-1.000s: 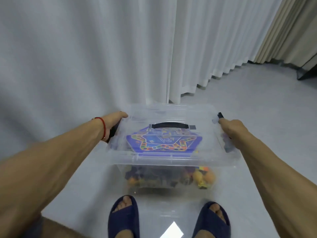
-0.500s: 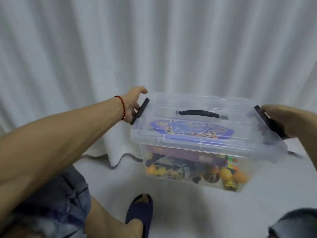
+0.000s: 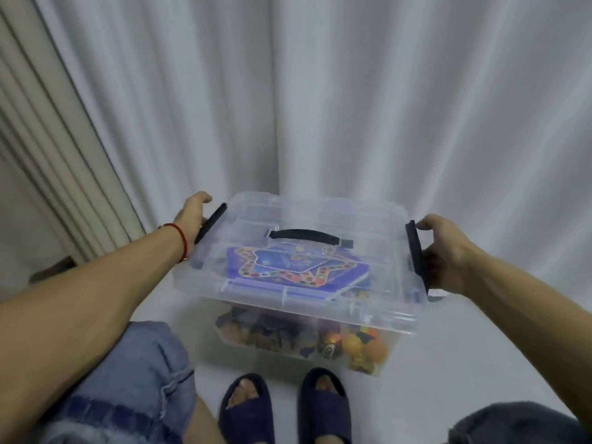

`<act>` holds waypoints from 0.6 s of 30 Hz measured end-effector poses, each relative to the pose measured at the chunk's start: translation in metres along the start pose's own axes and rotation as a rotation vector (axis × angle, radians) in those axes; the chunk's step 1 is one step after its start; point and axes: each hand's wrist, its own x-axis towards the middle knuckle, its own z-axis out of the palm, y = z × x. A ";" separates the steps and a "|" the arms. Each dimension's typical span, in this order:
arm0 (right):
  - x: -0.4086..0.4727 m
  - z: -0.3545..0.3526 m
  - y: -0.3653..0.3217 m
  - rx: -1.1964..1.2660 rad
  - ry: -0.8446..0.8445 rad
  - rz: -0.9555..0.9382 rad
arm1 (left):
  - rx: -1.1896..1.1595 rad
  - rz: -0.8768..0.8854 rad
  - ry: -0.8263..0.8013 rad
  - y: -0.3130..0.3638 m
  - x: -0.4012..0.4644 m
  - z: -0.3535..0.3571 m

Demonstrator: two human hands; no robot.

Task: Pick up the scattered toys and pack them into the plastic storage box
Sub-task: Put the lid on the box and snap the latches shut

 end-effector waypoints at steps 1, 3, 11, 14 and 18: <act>0.008 0.014 -0.001 -0.017 -0.024 0.017 | 0.006 -0.025 0.013 -0.006 0.009 -0.008; 0.022 0.037 -0.007 -0.087 -0.066 0.038 | 0.026 -0.036 0.043 -0.010 0.023 -0.024; 0.060 0.138 -0.053 -0.323 -0.188 -0.038 | 0.023 -0.156 0.136 -0.007 0.034 -0.132; 0.063 0.189 -0.052 -0.406 -0.232 -0.068 | -0.031 -0.136 0.239 -0.018 0.036 -0.168; 0.067 0.252 -0.044 -0.442 -0.306 -0.065 | -0.123 -0.098 0.364 -0.043 0.052 -0.206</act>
